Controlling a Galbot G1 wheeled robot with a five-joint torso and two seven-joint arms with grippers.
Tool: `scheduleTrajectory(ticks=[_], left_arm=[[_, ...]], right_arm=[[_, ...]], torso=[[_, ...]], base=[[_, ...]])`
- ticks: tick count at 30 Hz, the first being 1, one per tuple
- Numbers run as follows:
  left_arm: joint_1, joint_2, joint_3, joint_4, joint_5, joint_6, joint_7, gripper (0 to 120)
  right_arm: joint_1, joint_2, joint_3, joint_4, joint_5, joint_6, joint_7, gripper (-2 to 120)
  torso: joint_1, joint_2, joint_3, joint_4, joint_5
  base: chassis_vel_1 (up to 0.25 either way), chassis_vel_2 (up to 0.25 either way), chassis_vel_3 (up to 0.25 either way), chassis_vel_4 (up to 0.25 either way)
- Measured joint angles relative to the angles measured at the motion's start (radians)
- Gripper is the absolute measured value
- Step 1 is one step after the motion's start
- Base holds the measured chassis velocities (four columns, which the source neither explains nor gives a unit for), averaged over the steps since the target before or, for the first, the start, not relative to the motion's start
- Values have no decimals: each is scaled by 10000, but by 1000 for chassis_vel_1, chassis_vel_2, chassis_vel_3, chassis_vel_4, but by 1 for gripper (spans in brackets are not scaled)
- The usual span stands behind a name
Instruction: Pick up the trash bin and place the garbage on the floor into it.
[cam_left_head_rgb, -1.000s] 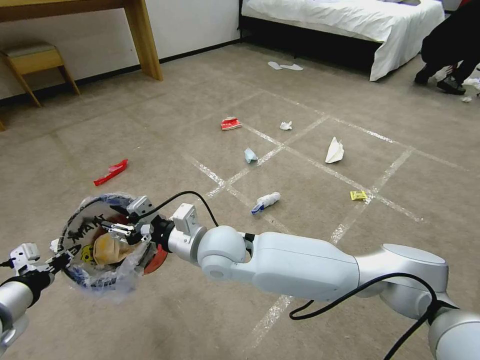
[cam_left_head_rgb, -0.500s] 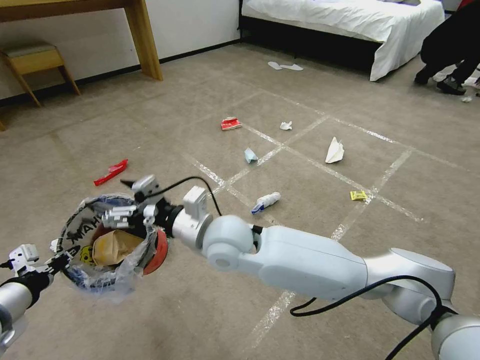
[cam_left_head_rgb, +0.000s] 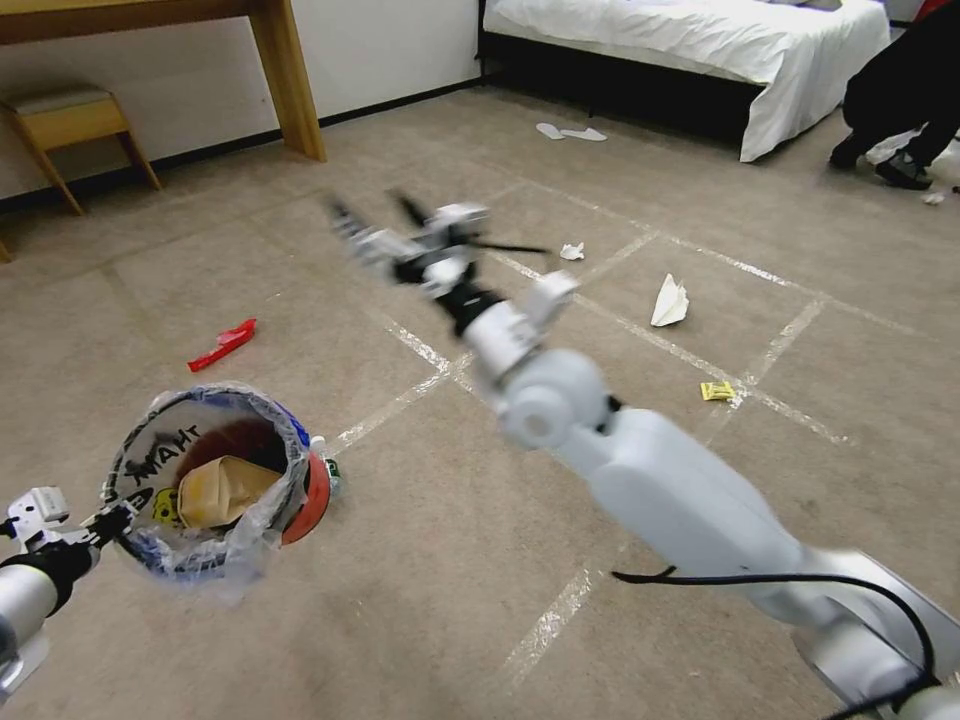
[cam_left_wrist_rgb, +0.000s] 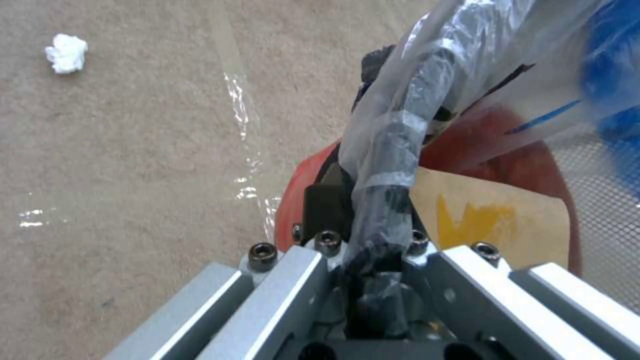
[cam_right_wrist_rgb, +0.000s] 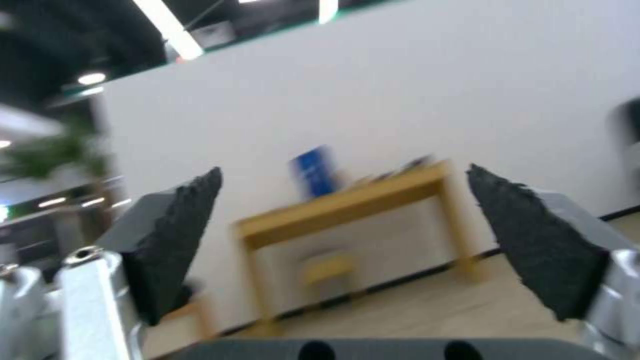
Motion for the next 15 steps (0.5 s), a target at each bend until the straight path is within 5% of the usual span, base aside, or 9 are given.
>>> scheduleTrajectory(ticks=[8,15], left_arm=[[-49,-248,-41,-136,365,-128,122,0],[-147,-553,-52,-285,703,-257,176,0]], right_arm=[[-2693,-1330,3868,727,-1334,450,-100,100],[-5916,-1034,6820,1079,-3309,1107,-58,100]], torso=[[-1,0,-2,2,-1],[-1,1,-3,-2,-3]], base=[[0,0,0,0],[0,0,0,0]])
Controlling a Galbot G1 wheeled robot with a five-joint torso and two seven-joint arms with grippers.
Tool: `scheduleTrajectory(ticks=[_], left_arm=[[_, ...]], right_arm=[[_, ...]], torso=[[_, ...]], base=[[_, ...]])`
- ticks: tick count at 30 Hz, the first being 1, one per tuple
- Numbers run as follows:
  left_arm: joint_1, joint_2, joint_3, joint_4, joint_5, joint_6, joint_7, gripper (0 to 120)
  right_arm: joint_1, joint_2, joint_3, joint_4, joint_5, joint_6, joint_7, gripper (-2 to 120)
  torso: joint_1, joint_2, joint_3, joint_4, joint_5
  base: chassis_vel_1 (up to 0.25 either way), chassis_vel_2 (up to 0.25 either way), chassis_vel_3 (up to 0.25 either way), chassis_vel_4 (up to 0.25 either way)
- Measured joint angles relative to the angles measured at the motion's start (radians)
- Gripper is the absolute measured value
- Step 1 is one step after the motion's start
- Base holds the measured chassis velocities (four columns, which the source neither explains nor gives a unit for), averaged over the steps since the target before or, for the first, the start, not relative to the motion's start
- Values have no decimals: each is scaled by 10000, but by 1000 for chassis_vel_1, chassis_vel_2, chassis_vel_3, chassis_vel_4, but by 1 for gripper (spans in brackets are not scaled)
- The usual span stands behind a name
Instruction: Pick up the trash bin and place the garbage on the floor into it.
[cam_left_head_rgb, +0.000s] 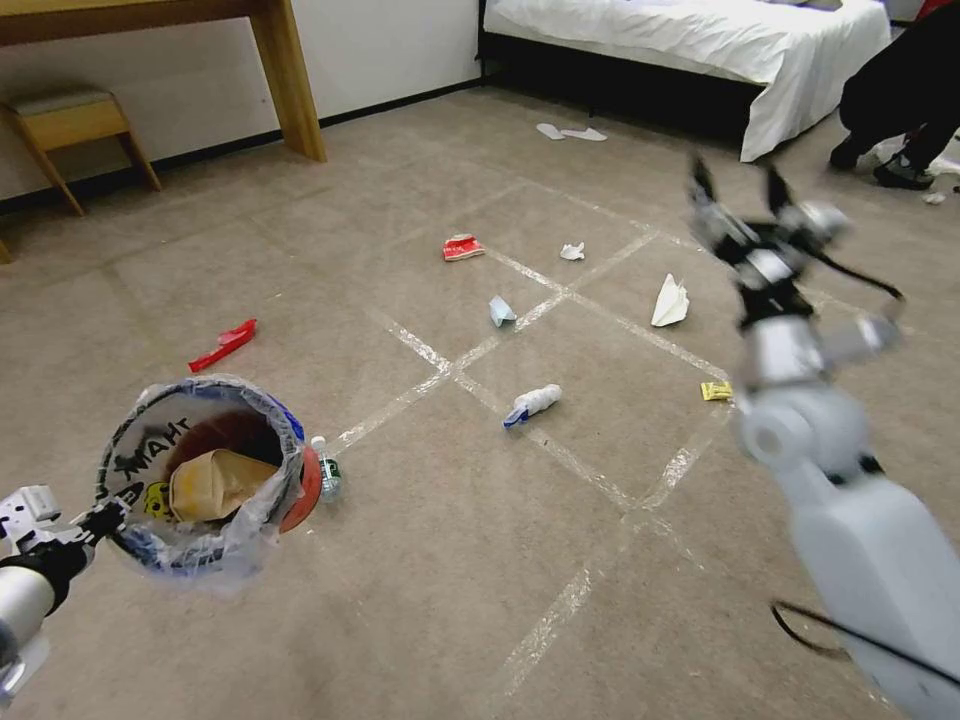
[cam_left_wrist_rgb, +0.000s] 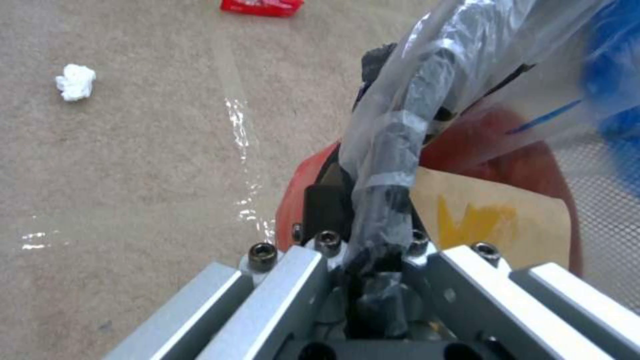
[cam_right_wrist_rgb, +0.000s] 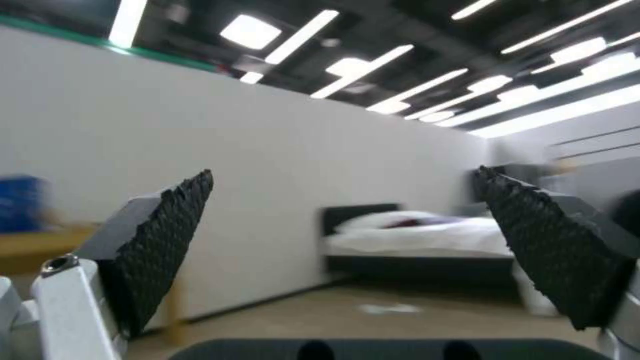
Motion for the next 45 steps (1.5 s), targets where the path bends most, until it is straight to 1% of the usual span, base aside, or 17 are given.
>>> scheduleTrajectory(ticks=[1,2,3,4,5,6,8,10,12,15,17,19,31,45], left_arm=[[0,0,0,0,0,0,0,0],[-17,-79,-1,-14,164,-27,67,0],[-17,-79,-1,-14,164,-27,67,0],[-21,-113,0,-20,229,-43,106,0],[-20,-182,2,-36,335,-71,161,0],[-20,-182,2,-36,335,-71,161,0],[-13,-287,3,-86,511,-127,287,0],[-9,-300,0,-91,556,-139,314,0],[38,-333,-21,-116,700,-205,430,0],[51,-341,-32,-125,704,-217,447,0],[60,-346,-51,-126,707,-246,460,0],[61,-334,-51,-89,706,-250,478,0],[-12,-149,-42,269,669,-257,477,0],[146,-279,-169,255,633,-242,370,0]], right_arm=[[0,0,0,0,0,0,0,100],[-749,321,405,62,-446,119,79,100],[-749,321,405,62,-446,119,79,100],[-1057,451,527,76,-590,148,92,100],[-1743,770,704,83,-935,270,106,100],[-1743,770,704,83,-935,270,106,100],[-2716,1266,814,181,-1354,430,164,100],[-2866,1350,838,211,-1399,454,165,100],[-3328,1563,865,351,-1625,487,189,100],[-3431,1647,827,342,-1853,539,210,100],[-3521,1888,695,180,-2354,588,287,100],[-3530,1956,604,101,-2427,595,347,100],[-3266,2033,279,-139,-2551,507,539,100],[-3111,2002,100,-423,-2588,530,325,100]], torso=[[0,0,0,0,0],[0,0,0,1,1],[0,0,0,1,1],[0,0,0,2,0],[0,0,0,0,1],[0,0,0,0,1],[0,0,1,1,-2],[0,0,0,2,-3],[0,0,0,2,-4],[0,0,1,2,-7],[0,0,1,3,-3],[0,0,1,2,-3],[0,0,2,3,-4],[0,0,2,2,-3]], base=[[0,0,0,0],[0,0,0,0],[0,0,0,0],[0,0,0,0],[0,0,0,0],[0,0,0,0],[0,0,0,0],[0,0,0,0],[0,0,0,0],[0,0,0,0],[0,0,0,0],[0,0,0,0],[0,0,0,0],[0,0,0,0]])
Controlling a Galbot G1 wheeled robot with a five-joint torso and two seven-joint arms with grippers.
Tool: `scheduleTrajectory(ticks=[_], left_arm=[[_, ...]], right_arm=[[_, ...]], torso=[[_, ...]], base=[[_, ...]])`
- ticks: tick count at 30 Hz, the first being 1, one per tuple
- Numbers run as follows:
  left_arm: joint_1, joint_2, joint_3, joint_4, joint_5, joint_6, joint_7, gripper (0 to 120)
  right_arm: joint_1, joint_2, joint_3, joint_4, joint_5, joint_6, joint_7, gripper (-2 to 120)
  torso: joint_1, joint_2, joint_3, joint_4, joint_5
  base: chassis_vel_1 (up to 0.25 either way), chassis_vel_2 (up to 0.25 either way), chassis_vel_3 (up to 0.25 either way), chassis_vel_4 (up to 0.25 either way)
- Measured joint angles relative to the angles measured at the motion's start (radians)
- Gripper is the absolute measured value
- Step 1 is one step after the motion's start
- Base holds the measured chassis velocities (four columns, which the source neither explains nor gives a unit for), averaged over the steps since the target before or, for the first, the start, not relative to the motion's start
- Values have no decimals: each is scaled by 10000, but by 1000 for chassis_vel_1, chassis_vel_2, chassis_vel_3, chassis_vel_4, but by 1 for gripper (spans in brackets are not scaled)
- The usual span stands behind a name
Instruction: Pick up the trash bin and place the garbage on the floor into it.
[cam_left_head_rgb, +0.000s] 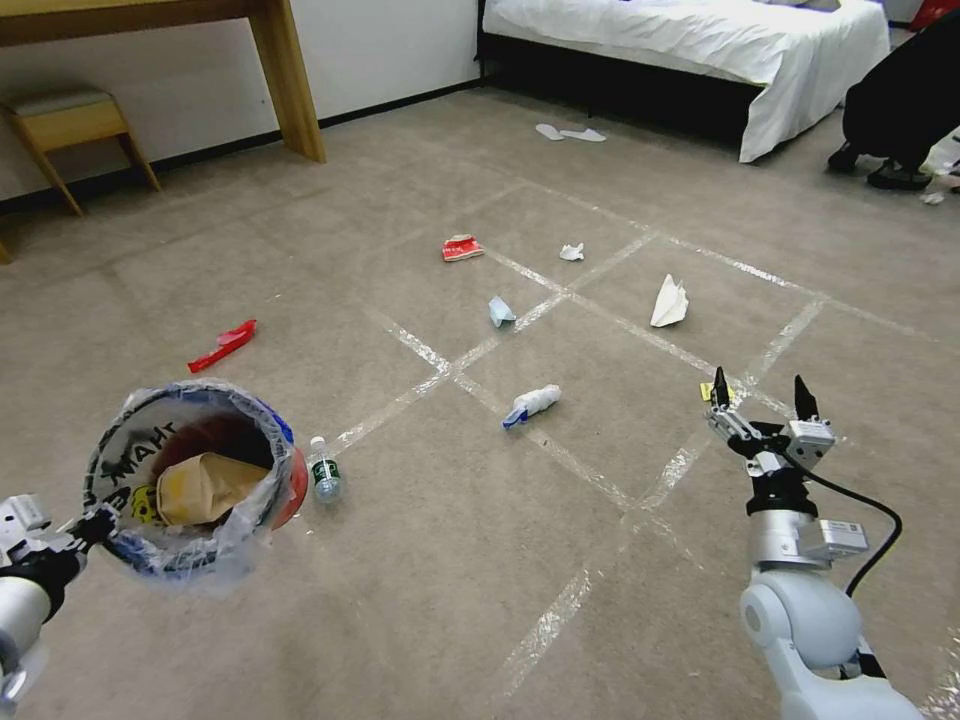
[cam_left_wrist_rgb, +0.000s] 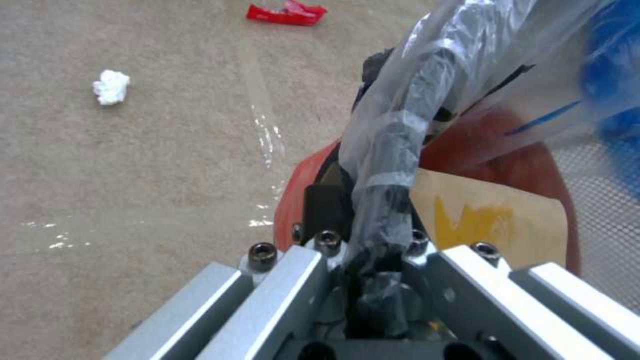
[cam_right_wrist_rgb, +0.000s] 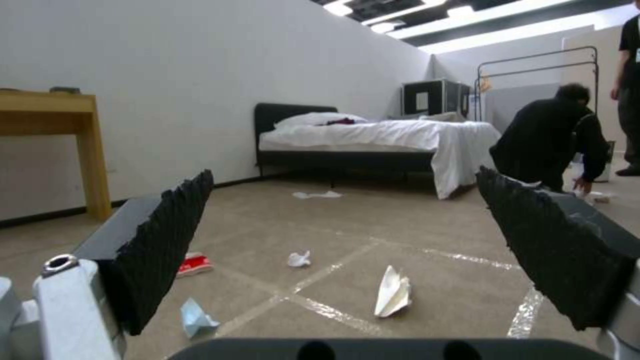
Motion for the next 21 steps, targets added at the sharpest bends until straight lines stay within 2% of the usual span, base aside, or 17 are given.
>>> scheduleTrajectory(ticks=[10,21], left_arm=[[354,216,-329,-140,-584,317,-310,0],[403,367,-398,-151,-853,411,-450,0]], right_arm=[[243,-14,-144,-108,21,18,5,100],[340,65,-290,-176,43,22,46,100]], torso=[[-1,0,-1,1,1],[3,0,0,0,1]], base=[[-8,6,6,-4],[-104,110,105,-114]])
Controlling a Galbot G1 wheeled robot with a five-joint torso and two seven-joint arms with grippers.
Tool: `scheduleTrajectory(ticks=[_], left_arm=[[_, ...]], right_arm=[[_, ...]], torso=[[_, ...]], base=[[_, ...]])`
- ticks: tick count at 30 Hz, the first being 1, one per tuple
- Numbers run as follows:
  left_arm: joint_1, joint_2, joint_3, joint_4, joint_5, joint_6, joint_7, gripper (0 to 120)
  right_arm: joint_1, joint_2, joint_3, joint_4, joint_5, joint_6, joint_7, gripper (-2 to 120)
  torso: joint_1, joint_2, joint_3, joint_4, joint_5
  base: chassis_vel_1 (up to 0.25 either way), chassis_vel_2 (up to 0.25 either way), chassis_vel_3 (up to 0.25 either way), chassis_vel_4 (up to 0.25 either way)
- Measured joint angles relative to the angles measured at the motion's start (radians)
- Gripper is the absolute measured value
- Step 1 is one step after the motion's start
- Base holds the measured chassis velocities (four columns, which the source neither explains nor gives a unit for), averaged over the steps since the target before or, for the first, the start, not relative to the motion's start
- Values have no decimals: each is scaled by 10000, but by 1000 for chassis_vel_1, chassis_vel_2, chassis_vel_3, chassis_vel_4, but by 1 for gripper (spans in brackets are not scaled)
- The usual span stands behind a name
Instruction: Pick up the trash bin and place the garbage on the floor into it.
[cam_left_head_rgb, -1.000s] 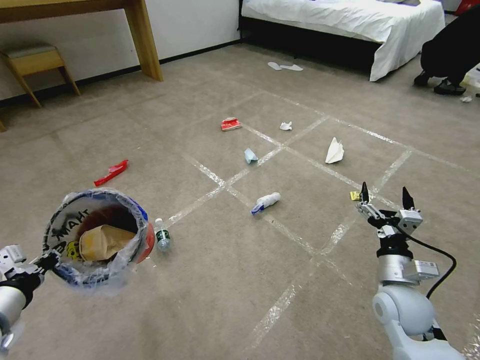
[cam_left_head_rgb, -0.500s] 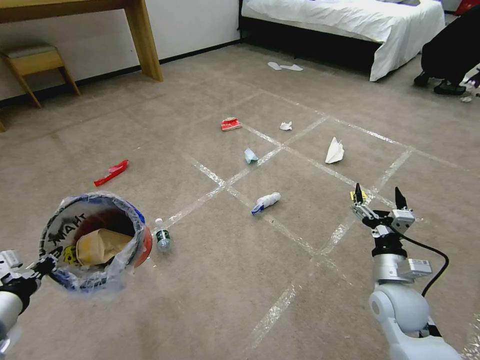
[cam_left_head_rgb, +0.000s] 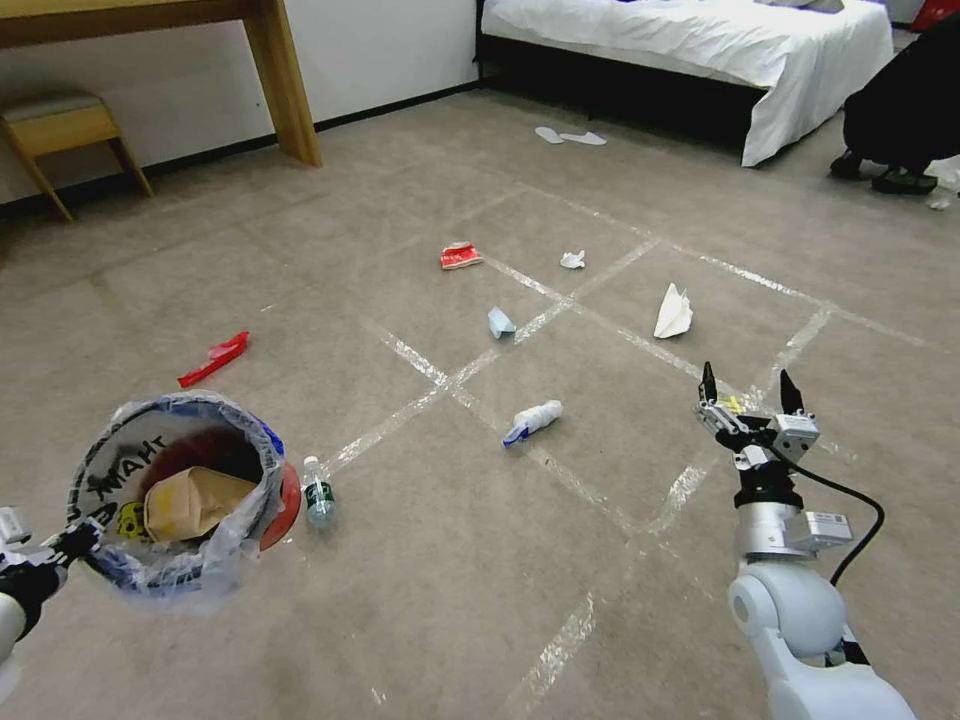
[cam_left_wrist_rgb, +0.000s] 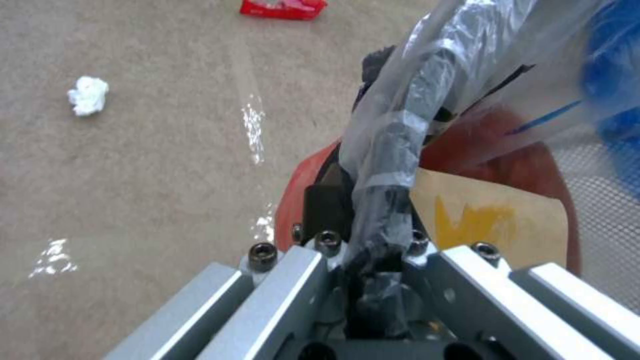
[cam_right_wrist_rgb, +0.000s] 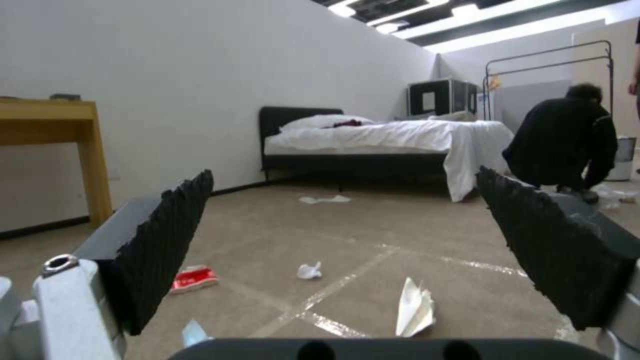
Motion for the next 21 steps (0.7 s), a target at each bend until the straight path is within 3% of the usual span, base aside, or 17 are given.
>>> scheduleTrajectory(ticks=[21], left_arm=[[-13,-21,13,94,7,-13,61,0]], right_arm=[[218,27,-210,-142,0,-79,81,100]], torso=[[-2,0,0,1,-1]], base=[[-92,92,91,-90]])
